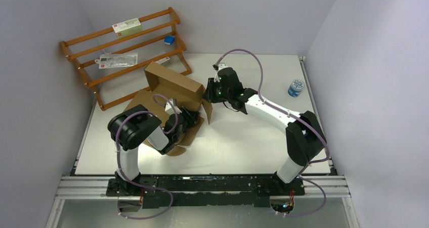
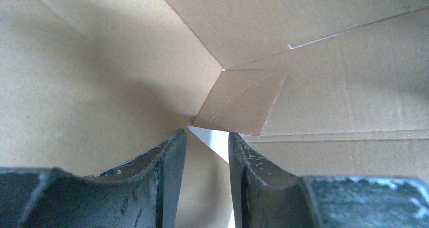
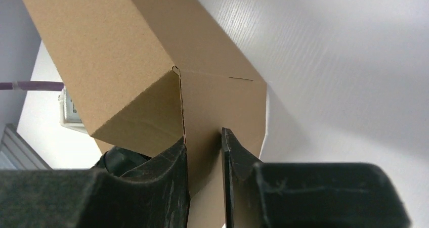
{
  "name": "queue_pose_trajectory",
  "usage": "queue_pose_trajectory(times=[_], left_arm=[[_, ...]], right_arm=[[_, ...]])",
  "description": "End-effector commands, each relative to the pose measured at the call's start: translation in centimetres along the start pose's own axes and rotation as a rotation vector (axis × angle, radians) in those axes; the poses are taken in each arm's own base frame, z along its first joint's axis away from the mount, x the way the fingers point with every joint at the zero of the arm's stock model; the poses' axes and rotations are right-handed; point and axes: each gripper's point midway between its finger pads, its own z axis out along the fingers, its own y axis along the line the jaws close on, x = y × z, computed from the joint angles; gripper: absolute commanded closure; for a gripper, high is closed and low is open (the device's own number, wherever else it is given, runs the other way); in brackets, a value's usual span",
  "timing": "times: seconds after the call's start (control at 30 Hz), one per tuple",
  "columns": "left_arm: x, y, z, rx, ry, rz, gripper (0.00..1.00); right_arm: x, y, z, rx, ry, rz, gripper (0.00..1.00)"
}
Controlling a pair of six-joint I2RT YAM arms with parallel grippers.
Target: Fold the paper box
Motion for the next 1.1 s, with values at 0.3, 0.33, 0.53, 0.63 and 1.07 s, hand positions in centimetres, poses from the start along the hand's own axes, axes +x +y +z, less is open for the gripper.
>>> queue_pose_trajectory(times=[0.3,0.33,0.53,0.63,1.07], left_arm=[[1.1,1.5,-0.2,-0.012,0.036,0.022,0.65],[1.2,1.9,-0.3,-0.022,0.039,0.024,0.66],[1.8,0.6,-0.5,0.027,0.059,0.015,0.68],[2.3,-1.2,-1.0,0.075,0.070,0.014,0.68],[3.4,-2.1,-1.6,0.086,0.098,0.031,0.68]], right_arm=[[-3.3,4.6,-0.5,-0.163,-0.060,0.181,0.71],[-3.6,4.6,-0.7,-0.164,-0.072,0.194,0.71],[-3.6,4.7,-0.6,-0.176,-0.107,0.276,0.70],[-3.5,3.8,-0.2,-0.135,-0.116,0.285,0.68],[-2.8,2.7,-2.4,-0.120,-0.107,0.151,0.48]])
